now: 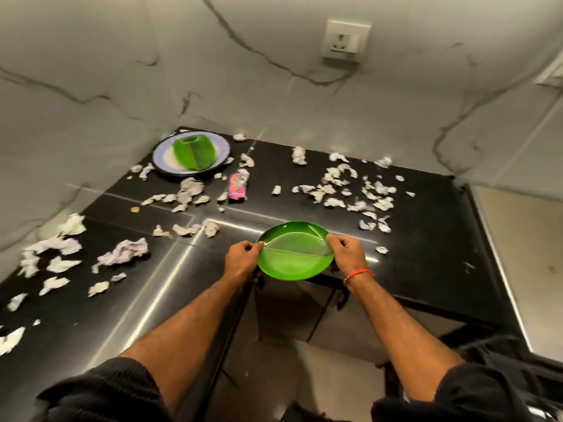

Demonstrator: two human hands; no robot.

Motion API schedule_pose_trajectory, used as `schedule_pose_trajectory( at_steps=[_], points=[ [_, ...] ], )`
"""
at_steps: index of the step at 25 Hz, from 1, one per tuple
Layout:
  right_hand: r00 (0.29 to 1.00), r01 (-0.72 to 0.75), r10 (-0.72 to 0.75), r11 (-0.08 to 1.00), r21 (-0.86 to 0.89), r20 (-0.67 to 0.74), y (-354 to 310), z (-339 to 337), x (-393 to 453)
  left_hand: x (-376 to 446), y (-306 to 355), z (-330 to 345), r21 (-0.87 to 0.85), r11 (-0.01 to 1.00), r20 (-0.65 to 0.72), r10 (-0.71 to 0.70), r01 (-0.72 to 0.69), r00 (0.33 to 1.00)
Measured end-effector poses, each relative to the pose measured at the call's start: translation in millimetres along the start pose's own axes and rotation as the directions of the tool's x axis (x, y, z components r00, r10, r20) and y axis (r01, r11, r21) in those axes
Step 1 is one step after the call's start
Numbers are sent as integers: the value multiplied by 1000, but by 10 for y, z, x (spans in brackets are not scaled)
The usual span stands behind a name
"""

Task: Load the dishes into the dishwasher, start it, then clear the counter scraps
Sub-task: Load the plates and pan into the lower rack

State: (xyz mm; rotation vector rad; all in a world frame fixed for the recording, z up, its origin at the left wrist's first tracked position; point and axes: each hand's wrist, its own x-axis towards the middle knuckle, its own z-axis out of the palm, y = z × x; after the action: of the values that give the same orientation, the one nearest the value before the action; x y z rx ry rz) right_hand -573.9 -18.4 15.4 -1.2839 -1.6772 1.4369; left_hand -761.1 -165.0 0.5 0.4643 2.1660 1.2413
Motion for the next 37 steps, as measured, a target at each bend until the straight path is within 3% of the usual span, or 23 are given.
schedule_pose_trajectory(
  at_steps=[8,11,15,20,25,29,37],
  points=[
    [944,-145,157,988,61,-290,815,-1719,-686,-691,229,1417,184,965,379,105,-186,919],
    [886,-191,213,977,95,-412,1235,-2483,-1128,-1168,314,2144,234,928,509,138,-291,850],
    [831,-250,303,953,173,-466,1860,-3345,-1803,-1879,310,2988,321,840,656,135,-437,743],
    [763,-335,424,905,264,-487,2410,-4069,-2608,-2661,97,3774,384,713,760,116,-587,639],
    [721,-311,455,886,343,-523,2656,-4600,-3295,-3292,-21,4402,372,611,860,56,-698,508],
    [682,-256,527,822,510,-508,2803,-4854,-3719,-3662,19,4819,321,534,912,48,-782,407],
    [544,-159,661,686,710,-516,3138,-5028,-3650,-3693,114,5836,315,485,926,30,-816,376]
  ],
)
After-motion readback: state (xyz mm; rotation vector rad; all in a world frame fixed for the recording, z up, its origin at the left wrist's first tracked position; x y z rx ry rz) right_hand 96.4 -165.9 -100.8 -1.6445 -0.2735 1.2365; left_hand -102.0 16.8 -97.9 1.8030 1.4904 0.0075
